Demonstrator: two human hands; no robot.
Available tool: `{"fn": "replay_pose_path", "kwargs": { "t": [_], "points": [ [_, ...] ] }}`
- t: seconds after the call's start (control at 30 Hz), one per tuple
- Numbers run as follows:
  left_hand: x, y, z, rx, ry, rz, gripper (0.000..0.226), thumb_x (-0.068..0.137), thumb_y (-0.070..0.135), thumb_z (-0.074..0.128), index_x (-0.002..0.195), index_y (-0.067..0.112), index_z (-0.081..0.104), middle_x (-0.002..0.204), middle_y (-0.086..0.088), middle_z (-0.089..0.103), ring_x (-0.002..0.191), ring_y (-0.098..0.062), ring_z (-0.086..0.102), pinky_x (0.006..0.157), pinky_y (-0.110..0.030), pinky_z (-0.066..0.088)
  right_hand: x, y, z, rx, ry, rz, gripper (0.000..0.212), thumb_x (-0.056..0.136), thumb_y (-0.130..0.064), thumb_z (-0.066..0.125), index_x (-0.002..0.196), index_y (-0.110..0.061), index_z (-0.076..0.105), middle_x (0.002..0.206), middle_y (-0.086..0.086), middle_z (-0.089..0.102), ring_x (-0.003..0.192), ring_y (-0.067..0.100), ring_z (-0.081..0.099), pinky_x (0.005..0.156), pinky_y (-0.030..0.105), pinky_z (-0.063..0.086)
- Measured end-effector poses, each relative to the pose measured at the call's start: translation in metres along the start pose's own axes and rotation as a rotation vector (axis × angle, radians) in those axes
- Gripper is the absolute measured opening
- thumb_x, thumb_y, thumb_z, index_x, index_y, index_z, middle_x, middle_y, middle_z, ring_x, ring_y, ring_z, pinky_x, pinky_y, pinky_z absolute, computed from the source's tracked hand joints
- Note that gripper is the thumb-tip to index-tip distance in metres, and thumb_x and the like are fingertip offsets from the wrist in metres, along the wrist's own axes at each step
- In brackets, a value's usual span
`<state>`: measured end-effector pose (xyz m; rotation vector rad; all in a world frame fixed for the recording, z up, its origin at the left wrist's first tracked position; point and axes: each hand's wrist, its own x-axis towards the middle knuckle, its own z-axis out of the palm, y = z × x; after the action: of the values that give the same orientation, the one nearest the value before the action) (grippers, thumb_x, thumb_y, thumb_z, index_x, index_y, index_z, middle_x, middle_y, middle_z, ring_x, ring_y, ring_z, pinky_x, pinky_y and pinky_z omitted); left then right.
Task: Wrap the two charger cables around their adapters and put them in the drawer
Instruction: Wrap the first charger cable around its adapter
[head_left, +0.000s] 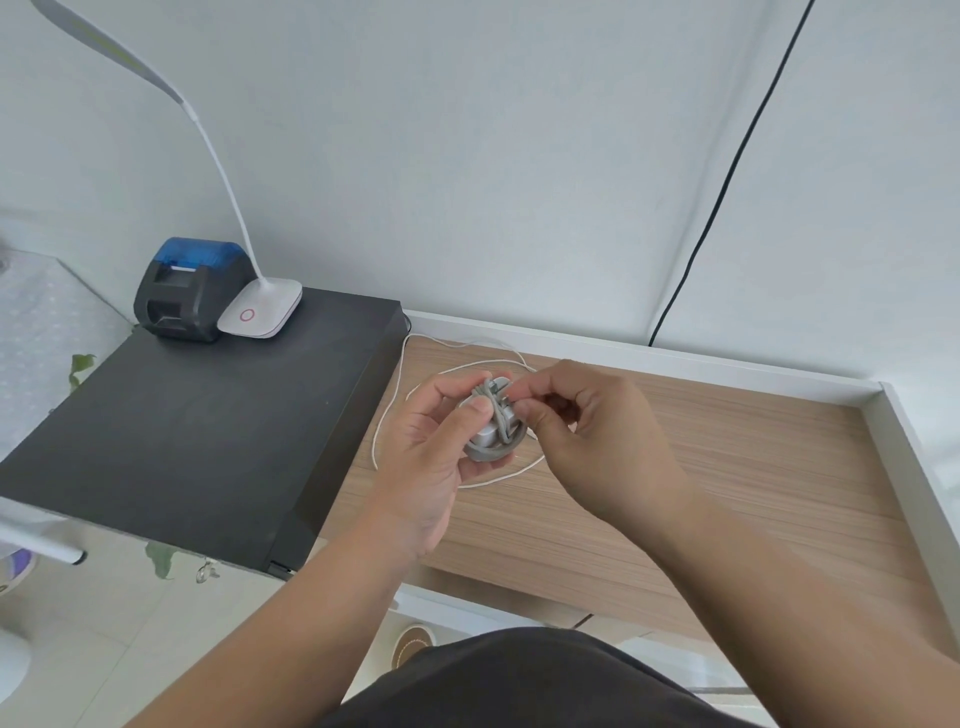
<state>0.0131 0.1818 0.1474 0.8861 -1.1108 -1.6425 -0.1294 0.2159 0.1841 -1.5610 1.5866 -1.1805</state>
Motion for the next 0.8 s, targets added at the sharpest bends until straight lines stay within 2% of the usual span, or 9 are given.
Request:
{"fn": "replay_pose_path", "kwargs": {
  "t": [0.1, 0.17, 0.23, 0.3, 0.5, 0.6, 0.73, 0.8],
  "points": [
    [0.0, 0.001, 0.0, 0.019, -0.007, -0.01, 0.015, 0.076, 0.03, 0.071, 0.091, 0.029, 0.074, 0.104, -0.003, 0.073, 0.086, -0.022, 0.071, 0.073, -0.041, 0.059, 0.001, 0.002, 0.001, 0.029, 0.025, 0.027, 0.017, 0.088, -0.002, 0.063, 0.09, -0.015, 0.074, 0.079, -0.02, 0.065, 0.067, -0.014, 0.057, 0.064, 0.003, 0.04],
    [0.001, 0.002, -0.001, 0.006, -0.002, -0.016, 0.014, 0.081, 0.025, 0.066, 0.092, 0.029, 0.074, 0.101, -0.003, 0.073, 0.086, -0.022, 0.071, 0.072, -0.039, 0.059, 0.001, 0.004, 0.001, 0.115, 0.039, 0.051, 0.019, 0.087, -0.003, 0.064, 0.088, -0.018, 0.075, 0.077, -0.012, 0.07, 0.064, -0.007, 0.058, 0.062, 0.008, 0.043],
    [0.002, 0.004, -0.003, -0.028, 0.014, -0.02, 0.017, 0.081, 0.023, 0.062, 0.092, 0.027, 0.074, 0.101, -0.003, 0.073, 0.086, -0.022, 0.071, 0.07, -0.037, 0.059, -0.001, 0.005, 0.002, 0.214, 0.039, 0.083, 0.019, 0.085, -0.006, 0.069, 0.088, -0.024, 0.073, 0.077, 0.001, 0.072, 0.064, 0.005, 0.058, 0.061, 0.02, 0.049],
    [0.002, 0.004, -0.004, -0.054, 0.021, -0.019, 0.017, 0.081, 0.023, 0.061, 0.091, 0.025, 0.074, 0.106, -0.003, 0.073, 0.088, -0.021, 0.07, 0.071, -0.037, 0.059, -0.004, 0.006, 0.002, 0.27, 0.014, 0.096, 0.018, 0.082, -0.008, 0.072, 0.09, -0.024, 0.071, 0.079, 0.007, 0.071, 0.065, 0.01, 0.059, 0.062, 0.022, 0.049],
    [0.002, 0.002, -0.004, -0.046, 0.007, 0.014, 0.021, 0.078, 0.023, 0.068, 0.098, 0.022, 0.073, 0.118, -0.004, 0.07, 0.096, -0.025, 0.069, 0.072, -0.038, 0.058, -0.003, 0.003, -0.002, 0.186, 0.04, 0.126, 0.016, 0.083, -0.008, 0.07, 0.083, -0.023, 0.074, 0.075, -0.002, 0.074, 0.064, 0.004, 0.061, 0.06, 0.013, 0.049],
    [0.002, 0.001, -0.007, -0.049, -0.002, 0.039, 0.024, 0.081, 0.013, 0.061, 0.104, 0.013, 0.068, 0.123, -0.006, 0.068, 0.101, -0.026, 0.069, 0.07, -0.034, 0.057, -0.002, 0.002, -0.002, 0.145, 0.02, 0.113, 0.018, 0.086, -0.007, 0.067, 0.085, -0.023, 0.075, 0.074, -0.005, 0.073, 0.063, 0.001, 0.061, 0.061, 0.011, 0.048],
    [0.003, -0.001, -0.011, -0.062, -0.021, 0.044, 0.029, 0.075, 0.012, 0.064, 0.102, 0.016, 0.072, 0.125, -0.008, 0.066, 0.105, -0.027, 0.067, 0.072, -0.034, 0.057, 0.0, 0.007, 0.002, 0.167, -0.008, 0.082, 0.018, 0.085, -0.007, 0.068, 0.083, -0.023, 0.075, 0.075, -0.007, 0.073, 0.065, 0.013, 0.061, 0.062, 0.019, 0.05],
    [0.002, -0.002, -0.012, -0.081, -0.021, 0.031, 0.03, 0.075, 0.009, 0.06, 0.099, 0.019, 0.075, 0.124, -0.008, 0.067, 0.103, -0.027, 0.068, 0.071, -0.035, 0.058, 0.001, 0.011, 0.002, 0.202, -0.02, 0.08, 0.014, 0.083, -0.011, 0.072, 0.083, -0.024, 0.074, 0.07, -0.006, 0.068, 0.061, 0.013, 0.053, 0.058, 0.02, 0.046]
  ]
}}
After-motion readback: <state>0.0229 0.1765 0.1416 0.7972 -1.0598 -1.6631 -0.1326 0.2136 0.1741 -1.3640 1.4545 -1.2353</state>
